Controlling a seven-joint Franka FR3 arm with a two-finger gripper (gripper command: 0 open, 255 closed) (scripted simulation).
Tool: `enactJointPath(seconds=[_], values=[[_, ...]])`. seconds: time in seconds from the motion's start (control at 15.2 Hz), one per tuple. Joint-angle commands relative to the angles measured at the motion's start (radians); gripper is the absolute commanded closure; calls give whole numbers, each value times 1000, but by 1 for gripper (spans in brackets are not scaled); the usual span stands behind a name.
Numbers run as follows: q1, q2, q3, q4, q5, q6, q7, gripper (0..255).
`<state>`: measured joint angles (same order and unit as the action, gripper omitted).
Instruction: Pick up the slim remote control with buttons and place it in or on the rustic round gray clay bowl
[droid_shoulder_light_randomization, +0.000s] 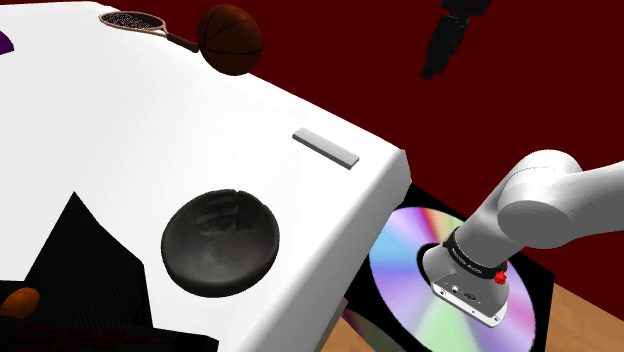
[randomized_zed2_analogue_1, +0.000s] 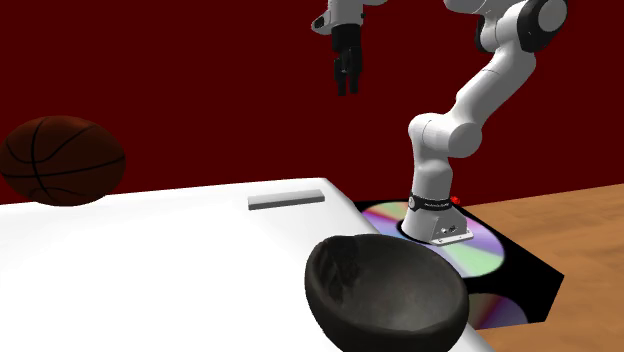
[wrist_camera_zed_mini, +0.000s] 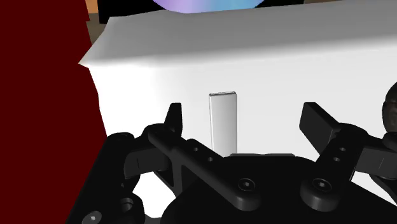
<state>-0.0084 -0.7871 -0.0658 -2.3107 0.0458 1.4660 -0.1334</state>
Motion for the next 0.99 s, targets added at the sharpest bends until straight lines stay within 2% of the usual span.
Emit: enactJointPath(seconds=[0.0, 0.46, 0.92], values=[[0, 0, 0, 0, 0, 0, 0, 0], [19, 128, 49, -109, 6, 252, 23, 0], [35, 324, 94, -148, 1, 502, 52, 0]])
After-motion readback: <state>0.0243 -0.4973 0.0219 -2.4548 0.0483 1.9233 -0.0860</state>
